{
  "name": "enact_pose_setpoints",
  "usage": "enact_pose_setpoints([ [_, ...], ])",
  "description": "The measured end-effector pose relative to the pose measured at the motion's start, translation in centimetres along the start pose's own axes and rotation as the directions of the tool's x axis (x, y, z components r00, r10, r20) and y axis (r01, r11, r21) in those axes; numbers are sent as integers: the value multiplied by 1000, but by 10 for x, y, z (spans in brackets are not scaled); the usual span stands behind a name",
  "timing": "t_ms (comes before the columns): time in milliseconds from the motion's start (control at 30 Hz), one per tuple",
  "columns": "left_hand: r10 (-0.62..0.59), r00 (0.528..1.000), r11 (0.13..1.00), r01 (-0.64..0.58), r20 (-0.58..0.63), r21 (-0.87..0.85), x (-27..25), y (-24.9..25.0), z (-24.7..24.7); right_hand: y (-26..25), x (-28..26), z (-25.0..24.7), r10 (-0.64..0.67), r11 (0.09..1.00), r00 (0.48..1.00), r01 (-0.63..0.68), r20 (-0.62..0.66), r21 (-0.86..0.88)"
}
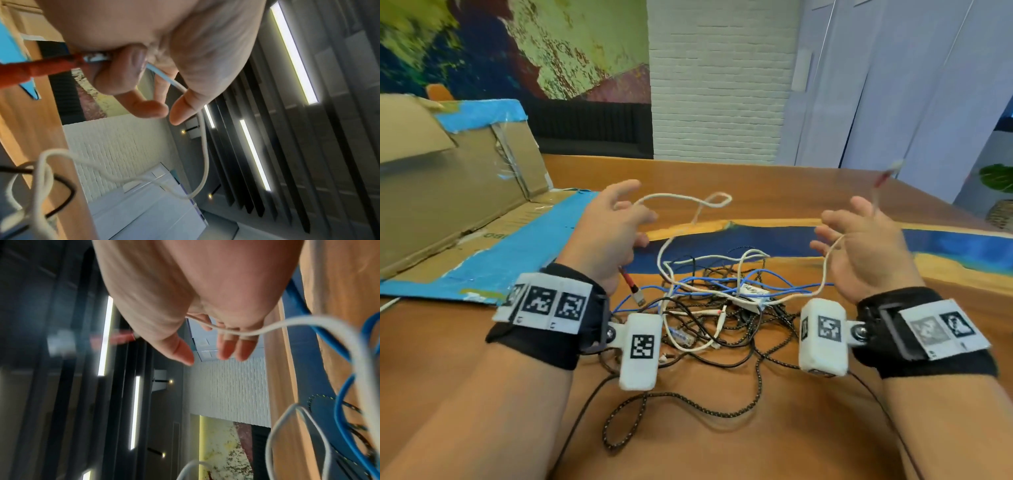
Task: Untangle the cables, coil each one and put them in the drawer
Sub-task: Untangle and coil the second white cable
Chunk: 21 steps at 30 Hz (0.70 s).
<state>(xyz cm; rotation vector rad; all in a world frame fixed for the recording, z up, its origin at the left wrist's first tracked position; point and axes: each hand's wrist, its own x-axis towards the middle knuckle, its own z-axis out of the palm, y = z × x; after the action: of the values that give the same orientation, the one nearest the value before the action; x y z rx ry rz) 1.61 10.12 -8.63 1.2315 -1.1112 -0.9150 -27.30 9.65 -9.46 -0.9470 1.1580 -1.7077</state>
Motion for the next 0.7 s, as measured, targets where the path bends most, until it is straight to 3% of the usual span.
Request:
enact_pose_setpoints([
  [67,27,995,999,-31,92,43,-7,-1,8,5,-4,7,-11,984,999,17,39,-175],
  [233,55,936,995,-81,347,62,-24,-2,18,6,-18,20,-162,907,984,180,81,-380],
  [367,136,932,976,-185,336,117,-29,0,25,3,-29,23,-102,898,945,222,310,-380],
  [533,274,906,942,-320,323,101,-29,0,23,3,-39,30,-51,946,851,208,523,-247],
  [600,305,879,925,-364,368,104,-33,2,22,8,-46,37,-65,918,790,288,610,-274],
  [667,293,874,918,-371,388,141,-34,4,22,12,-51,43,-103,896,756,352,647,-269],
  [700,257,883,923,-345,393,170,-32,4,20,15,-50,43,-130,916,774,333,620,-222],
])
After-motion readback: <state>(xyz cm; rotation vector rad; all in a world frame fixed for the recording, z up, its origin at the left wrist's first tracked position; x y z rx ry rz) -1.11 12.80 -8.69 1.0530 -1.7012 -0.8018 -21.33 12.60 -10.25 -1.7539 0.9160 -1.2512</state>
